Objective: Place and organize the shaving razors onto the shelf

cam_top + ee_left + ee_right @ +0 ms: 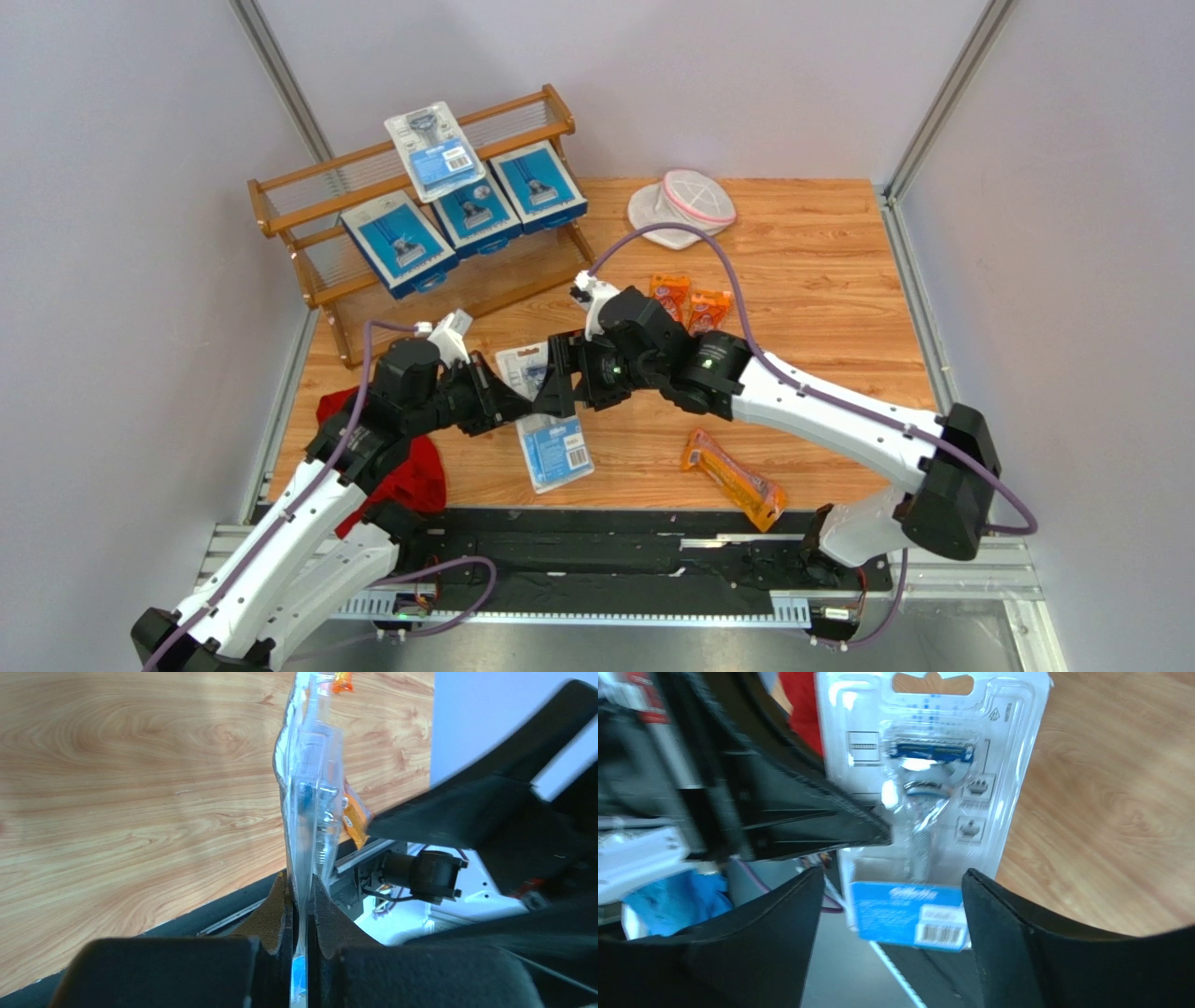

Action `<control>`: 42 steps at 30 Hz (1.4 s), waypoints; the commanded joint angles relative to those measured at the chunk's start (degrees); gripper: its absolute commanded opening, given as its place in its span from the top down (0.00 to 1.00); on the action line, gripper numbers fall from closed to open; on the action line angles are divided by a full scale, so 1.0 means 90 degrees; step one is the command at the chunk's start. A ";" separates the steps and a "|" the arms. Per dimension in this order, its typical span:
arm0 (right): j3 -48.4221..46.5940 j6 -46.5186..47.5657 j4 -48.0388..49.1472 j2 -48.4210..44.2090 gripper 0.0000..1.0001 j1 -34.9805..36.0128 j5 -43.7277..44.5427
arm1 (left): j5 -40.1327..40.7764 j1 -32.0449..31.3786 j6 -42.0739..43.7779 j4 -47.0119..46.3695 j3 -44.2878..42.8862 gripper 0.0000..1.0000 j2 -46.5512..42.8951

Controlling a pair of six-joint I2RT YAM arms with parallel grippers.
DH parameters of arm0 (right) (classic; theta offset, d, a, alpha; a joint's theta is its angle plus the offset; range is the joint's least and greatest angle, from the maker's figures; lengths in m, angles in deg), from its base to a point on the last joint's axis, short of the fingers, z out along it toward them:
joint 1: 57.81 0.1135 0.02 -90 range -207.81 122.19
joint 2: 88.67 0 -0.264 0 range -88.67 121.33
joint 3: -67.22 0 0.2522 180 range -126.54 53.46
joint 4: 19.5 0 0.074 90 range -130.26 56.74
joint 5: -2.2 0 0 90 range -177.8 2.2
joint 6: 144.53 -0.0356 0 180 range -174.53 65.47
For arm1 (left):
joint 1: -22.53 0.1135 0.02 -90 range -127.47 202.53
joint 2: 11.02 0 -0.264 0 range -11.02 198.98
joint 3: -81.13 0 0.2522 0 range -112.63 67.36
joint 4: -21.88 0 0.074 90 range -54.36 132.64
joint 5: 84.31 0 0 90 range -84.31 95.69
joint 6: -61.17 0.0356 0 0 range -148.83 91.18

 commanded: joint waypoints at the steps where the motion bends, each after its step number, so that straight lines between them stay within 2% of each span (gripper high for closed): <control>1: 0.0312 -0.0146 0.0742 -0.0948 0.13 0.0053 0.0611 | 0.0129 0.0016 0.0151 -0.0144 -0.0082 1.00 -0.0047; 2: 0.0400 -0.0204 0.0858 -0.1074 0.09 0.0053 0.0700 | 0.0158 0.0016 0.0161 -0.0115 -0.0121 1.00 -0.0028; 5: 0.0888 -0.0350 0.1218 -0.1631 0.05 0.0043 0.0915 | 0.0158 0.0016 0.0190 -0.0105 -0.0219 1.00 0.0012; 10: 0.2077 -0.0945 0.1932 -0.2752 0.03 0.0033 0.1285 | 0.0119 0.0016 -0.0044 -0.0485 -0.0229 1.00 -0.0008; 14: 0.2898 -0.1521 0.2606 -0.3485 0.03 0.0033 0.1335 | -0.0037 0.0016 -0.0502 -0.1498 -0.0063 1.00 -0.0057; 22: 0.3857 -0.2342 0.2841 -0.4815 0.03 0.0033 0.1531 | 0.0041 0.0016 -0.1986 -0.3413 0.0483 1.00 -0.0095; 23: 0.4003 -0.2536 0.2958 -0.4951 0.04 0.0033 0.1560 | 0.0119 0.0016 -0.2191 -0.4102 0.0610 1.00 -0.0154; 27: 0.4716 -0.2753 0.3593 -0.5664 0.05 0.0043 0.1736 | 0.0217 0.0016 -0.3383 -0.5503 0.1351 1.00 -0.0086; 32: 0.5029 -0.2860 0.3895 -0.5754 0.07 0.0092 0.1765 | 0.0363 0.0016 -0.3950 -0.6509 0.1695 1.00 0.0002; 42: 0.5420 -0.3007 0.5223 -0.5012 0.13 0.0277 0.1990 | 0.0344 0.0016 -0.3970 -0.6570 0.1578 1.00 -0.0028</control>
